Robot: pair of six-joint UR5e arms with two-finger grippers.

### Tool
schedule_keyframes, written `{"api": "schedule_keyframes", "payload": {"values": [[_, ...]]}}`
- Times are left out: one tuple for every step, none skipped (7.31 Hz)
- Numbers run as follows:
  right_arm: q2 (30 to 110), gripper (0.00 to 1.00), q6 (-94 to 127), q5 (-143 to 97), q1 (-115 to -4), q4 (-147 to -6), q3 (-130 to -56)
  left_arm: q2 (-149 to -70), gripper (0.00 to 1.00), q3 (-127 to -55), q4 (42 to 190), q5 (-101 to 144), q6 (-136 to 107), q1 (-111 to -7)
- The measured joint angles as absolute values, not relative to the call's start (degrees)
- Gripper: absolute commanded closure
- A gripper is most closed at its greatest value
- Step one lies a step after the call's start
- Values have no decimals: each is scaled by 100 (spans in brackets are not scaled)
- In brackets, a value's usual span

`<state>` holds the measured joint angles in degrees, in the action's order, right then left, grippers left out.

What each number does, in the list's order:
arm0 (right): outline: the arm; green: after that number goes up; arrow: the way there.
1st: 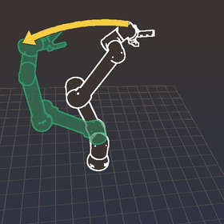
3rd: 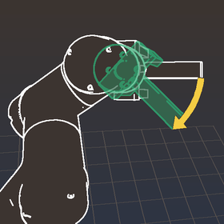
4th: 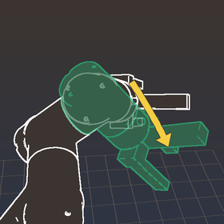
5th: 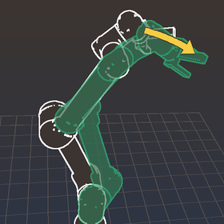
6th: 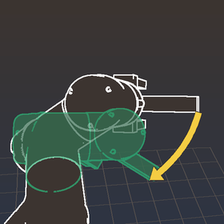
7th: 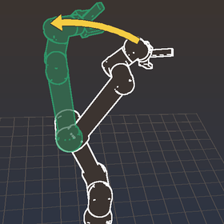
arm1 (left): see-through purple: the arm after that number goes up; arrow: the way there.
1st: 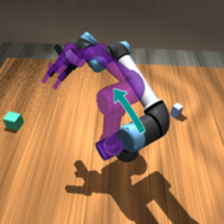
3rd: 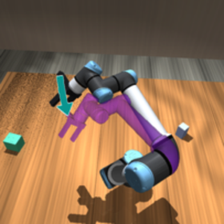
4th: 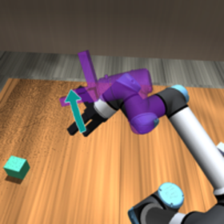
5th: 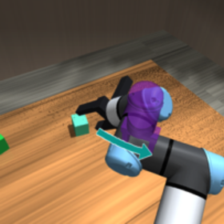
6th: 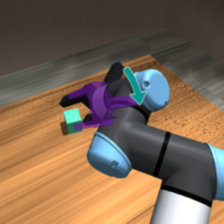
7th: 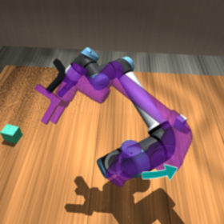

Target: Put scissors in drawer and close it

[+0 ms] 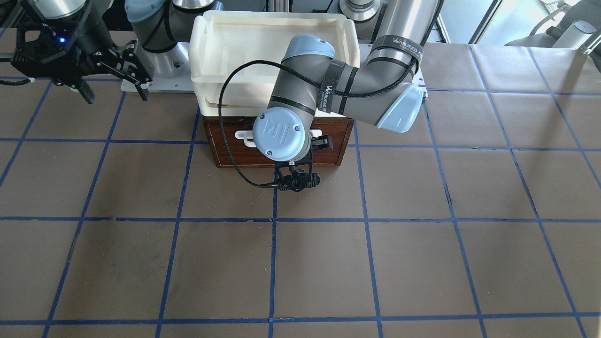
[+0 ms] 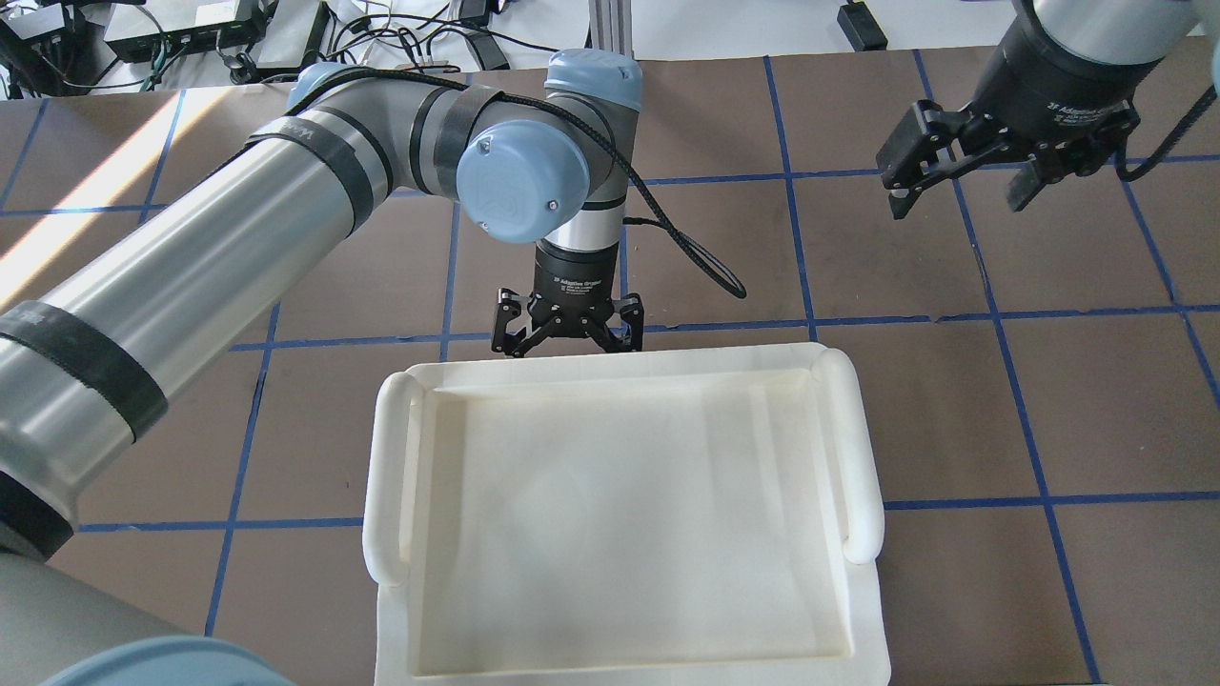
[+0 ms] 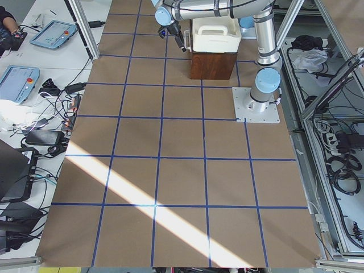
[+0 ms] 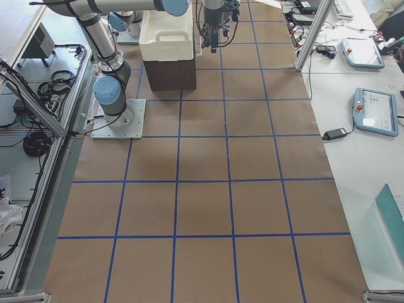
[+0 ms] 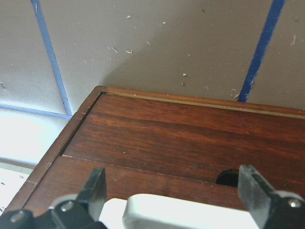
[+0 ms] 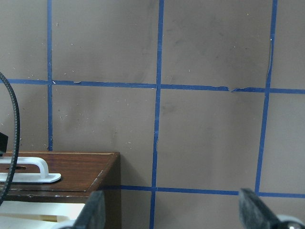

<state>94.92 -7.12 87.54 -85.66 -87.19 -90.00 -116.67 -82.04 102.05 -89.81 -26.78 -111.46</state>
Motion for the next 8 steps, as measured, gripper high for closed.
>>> {"api": "schedule_keyframes", "payload": {"values": [[9491,0,-712,8752,-8568,-8719,-9000,-11657,0,-8173,10177,-8978,-2671,-11134],[9487,0,-712,8748,-8569,-8721,-9000,-11638,0,-8123,10103,-8984,-2645,-11103],[9485,0,-712,8746,-8569,-8725,-9000,-11622,0,-8042,10018,-9003,-2612,-11067],[9485,0,-712,8746,-8569,-8727,-9000,-11612,0,-7923,9856,-8985,-2579,-10996],[9484,0,-712,8745,-8569,-8727,-9000,-11584,0,-7787,9613,-8927,-2491,-10861],[9484,0,-712,8745,-8568,-8728,-9000,-11506,0,-7660,9407,-8900,-2286,-10712],[9483,0,-712,8745,-8567,-8728,-9000,-11379,0,-7523,9235,-8900,-1929,-10516],[9483,0,-712,8745,-8565,-8728,-9000,-11213,0,-7401,9151,-8900,-1568,-10212]]}}
